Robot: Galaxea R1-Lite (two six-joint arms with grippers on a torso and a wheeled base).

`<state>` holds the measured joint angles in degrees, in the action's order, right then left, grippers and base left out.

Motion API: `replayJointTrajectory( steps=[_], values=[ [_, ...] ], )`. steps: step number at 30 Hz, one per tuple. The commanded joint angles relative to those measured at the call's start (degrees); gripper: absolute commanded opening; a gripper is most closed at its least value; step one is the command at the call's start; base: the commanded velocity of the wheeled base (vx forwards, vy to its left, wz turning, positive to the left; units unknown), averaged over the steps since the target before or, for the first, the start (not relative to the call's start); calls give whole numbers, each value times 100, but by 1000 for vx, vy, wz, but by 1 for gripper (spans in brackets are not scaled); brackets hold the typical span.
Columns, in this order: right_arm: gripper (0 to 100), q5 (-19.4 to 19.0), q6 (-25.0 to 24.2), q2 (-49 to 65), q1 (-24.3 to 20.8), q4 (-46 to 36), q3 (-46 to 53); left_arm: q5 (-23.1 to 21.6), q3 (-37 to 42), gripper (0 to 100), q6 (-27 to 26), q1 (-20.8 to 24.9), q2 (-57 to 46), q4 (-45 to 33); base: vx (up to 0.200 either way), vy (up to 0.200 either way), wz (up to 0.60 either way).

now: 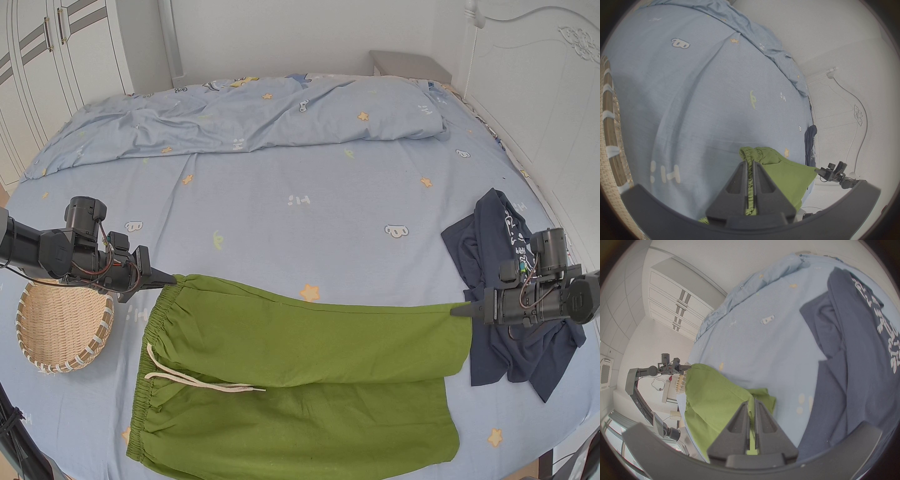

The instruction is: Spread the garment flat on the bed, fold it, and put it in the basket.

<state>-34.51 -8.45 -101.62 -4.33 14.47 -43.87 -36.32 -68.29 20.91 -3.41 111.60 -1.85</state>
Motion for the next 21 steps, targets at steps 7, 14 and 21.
replayJointTrajectory(
  steps=[7, 14, 21],
  values=[
    [0, 542, -131, 2085, -1387, -2071, -1466, 10, 9, 0, 10, -89, -192, 10, 0, 0, 0],
    [0, 1210, -131, 2498, -2125, -2651, -1712, 10, 9, 0, 19, -133, -315, 10, 0, 0, 0],
    [0, 1245, -140, 2524, -2160, -2660, -1686, 2, 9, 0, 27, -239, -429, 10, 0, 0, 0]
  ],
)
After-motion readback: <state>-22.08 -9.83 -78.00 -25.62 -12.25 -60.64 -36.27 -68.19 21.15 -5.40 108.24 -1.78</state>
